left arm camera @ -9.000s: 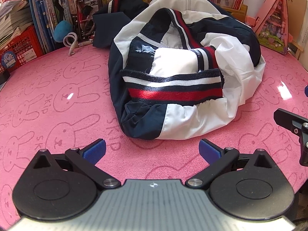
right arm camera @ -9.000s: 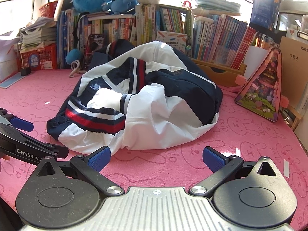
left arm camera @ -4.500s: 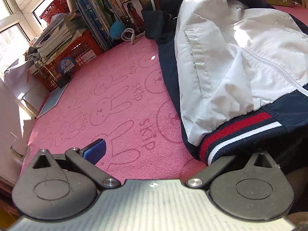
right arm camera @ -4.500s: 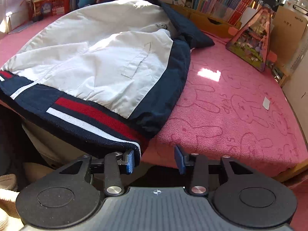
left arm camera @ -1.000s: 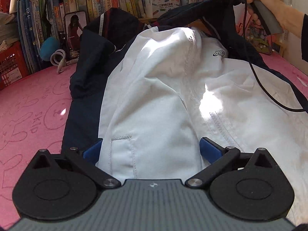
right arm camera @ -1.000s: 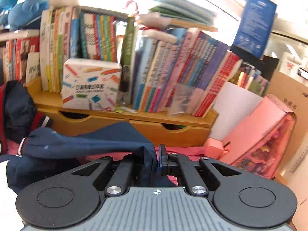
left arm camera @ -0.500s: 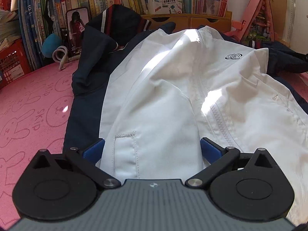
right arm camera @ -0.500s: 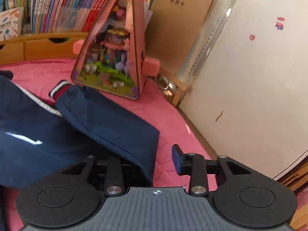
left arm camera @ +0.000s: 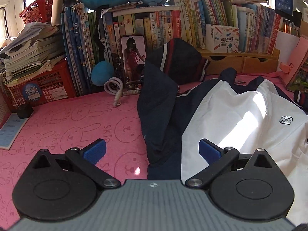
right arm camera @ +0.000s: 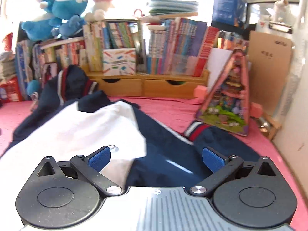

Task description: Fold clothes

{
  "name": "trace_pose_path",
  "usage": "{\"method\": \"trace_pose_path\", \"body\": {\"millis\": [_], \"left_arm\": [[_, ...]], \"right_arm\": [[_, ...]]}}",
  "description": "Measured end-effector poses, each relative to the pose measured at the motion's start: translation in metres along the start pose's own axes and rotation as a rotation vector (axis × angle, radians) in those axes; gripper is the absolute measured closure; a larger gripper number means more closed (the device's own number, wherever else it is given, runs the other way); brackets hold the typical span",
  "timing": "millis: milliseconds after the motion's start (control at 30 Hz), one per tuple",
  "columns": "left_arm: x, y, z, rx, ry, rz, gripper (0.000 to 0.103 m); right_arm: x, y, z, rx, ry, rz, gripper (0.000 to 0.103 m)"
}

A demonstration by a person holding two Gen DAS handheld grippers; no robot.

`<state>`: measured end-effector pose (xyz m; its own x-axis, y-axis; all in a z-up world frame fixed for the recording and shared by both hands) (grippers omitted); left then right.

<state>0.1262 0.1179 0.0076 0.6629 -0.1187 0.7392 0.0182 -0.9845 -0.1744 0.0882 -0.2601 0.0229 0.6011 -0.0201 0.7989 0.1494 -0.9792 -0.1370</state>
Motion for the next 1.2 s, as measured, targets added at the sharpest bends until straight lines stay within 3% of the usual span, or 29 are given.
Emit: {"method": "trace_pose_path", "body": {"millis": [100, 233, 367, 400, 433, 467, 533, 600, 833, 967, 1067, 1200], "left_arm": [[0.011, 0.001, 0.054, 0.093, -0.062, 0.012, 0.001], [0.013, 0.010, 0.091, 0.024, -0.092, -0.020, 0.003], [0.017, 0.015, 0.110, -0.008, -0.012, -0.073, 0.006], [0.018, 0.013, 0.117, -0.005, -0.019, -0.090, 0.018], [0.019, 0.011, 0.122, 0.003, -0.031, -0.115, 0.048], [0.019, 0.006, 0.125, 0.018, -0.035, -0.139, 0.056], [0.021, -0.006, 0.123, 0.062, -0.024, -0.187, 0.098], [0.023, -0.019, 0.116, 0.102, 0.005, -0.228, 0.100], [0.026, -0.085, 0.022, 0.197, 0.253, -0.343, 0.100], [-0.002, -0.109, 0.005, 0.276, 0.199, -0.300, 0.098], [-0.030, -0.124, 0.022, 0.267, 0.094, -0.309, 0.095], [-0.046, -0.126, 0.040, 0.292, 0.051, -0.270, 0.090]], "right_arm": [[-0.012, -0.052, 0.032, 0.119, -0.047, -0.026, 0.000], [-0.033, -0.095, 0.068, 0.110, -0.079, -0.116, 0.000], [-0.050, -0.102, 0.089, 0.083, -0.108, -0.147, 0.000], [-0.053, -0.102, 0.092, 0.077, -0.113, -0.150, 0.000], [-0.056, -0.102, 0.095, 0.072, -0.119, -0.152, 0.000], [-0.059, -0.101, 0.098, 0.066, -0.124, -0.155, 0.000], [-0.062, -0.101, 0.098, 0.063, -0.119, -0.161, 0.000], [-0.063, -0.101, 0.098, 0.062, -0.113, -0.166, 0.000], [-0.052, -0.093, 0.097, 0.041, -0.089, -0.168, 0.000], [-0.051, -0.088, 0.101, 0.039, -0.100, -0.143, 0.000], [-0.057, -0.090, 0.107, 0.020, -0.124, -0.161, 0.000], [-0.061, -0.095, 0.106, 0.005, -0.127, -0.191, 0.000]]}}
Point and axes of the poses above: each gripper's, at about its wrist camera, not at the fingertips, and z roughly the way its jaws point, y to its right, x to its top, the point moved 4 cm from there along z, roughly the way its jaws point, and after that the axes turned 4 degrees about z, right-handed, at the moved point
